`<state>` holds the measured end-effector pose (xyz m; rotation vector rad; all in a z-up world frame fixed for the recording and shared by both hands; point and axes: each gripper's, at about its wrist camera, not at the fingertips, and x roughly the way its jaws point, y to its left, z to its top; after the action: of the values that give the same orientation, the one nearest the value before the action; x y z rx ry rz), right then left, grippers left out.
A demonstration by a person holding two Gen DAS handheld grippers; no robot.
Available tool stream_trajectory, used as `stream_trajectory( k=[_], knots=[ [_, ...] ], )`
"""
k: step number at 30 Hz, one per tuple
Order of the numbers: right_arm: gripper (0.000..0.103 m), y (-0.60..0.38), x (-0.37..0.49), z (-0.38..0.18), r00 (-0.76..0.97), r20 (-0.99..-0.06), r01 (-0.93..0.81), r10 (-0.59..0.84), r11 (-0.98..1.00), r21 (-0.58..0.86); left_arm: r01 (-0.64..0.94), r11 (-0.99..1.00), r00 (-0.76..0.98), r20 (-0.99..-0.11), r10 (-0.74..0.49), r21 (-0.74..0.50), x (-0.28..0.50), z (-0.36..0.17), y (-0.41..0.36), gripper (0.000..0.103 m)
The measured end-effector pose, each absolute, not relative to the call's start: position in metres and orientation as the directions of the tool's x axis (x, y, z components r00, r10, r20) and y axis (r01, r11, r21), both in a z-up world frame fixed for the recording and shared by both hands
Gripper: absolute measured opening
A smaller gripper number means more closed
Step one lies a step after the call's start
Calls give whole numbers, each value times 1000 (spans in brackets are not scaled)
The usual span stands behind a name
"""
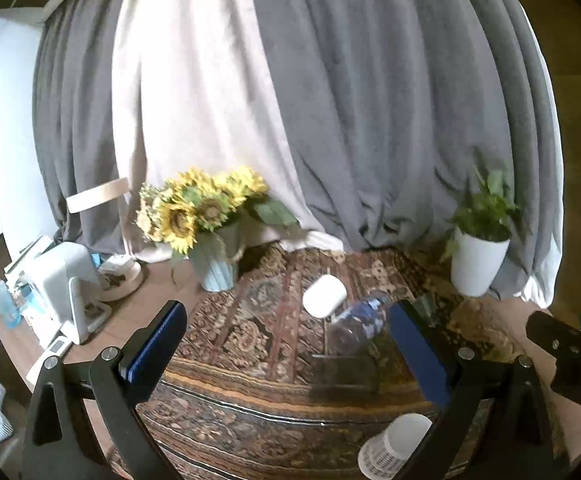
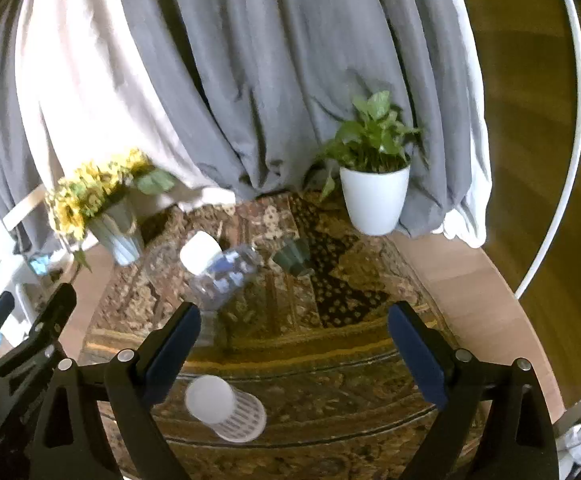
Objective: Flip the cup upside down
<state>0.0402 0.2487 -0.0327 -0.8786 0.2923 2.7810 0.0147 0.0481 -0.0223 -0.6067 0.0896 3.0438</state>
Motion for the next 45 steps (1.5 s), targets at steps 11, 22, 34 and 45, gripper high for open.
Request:
stream_trajectory(
  k=[11,22,34,45],
  knots=[
    [95,220,53,-14,-839,-520,-260,162,-958,121,-36,-998,-950,-311,15,59,25,-2,21,103],
    [95,203,58,-3,-861,-480,-247,167,-963,109,-3,-999,-963,-268,-8,42,29,7,3,103],
    [95,191,54,2,-878,-449,-225,163,-971,86,8,-999,-966,-257,-20,47,26,9,-2,103],
    [95,190,53,2,-879,-449,-222,161,-971,86,4,-998,-968,-249,-20,63,24,9,-2,103]
  ],
)
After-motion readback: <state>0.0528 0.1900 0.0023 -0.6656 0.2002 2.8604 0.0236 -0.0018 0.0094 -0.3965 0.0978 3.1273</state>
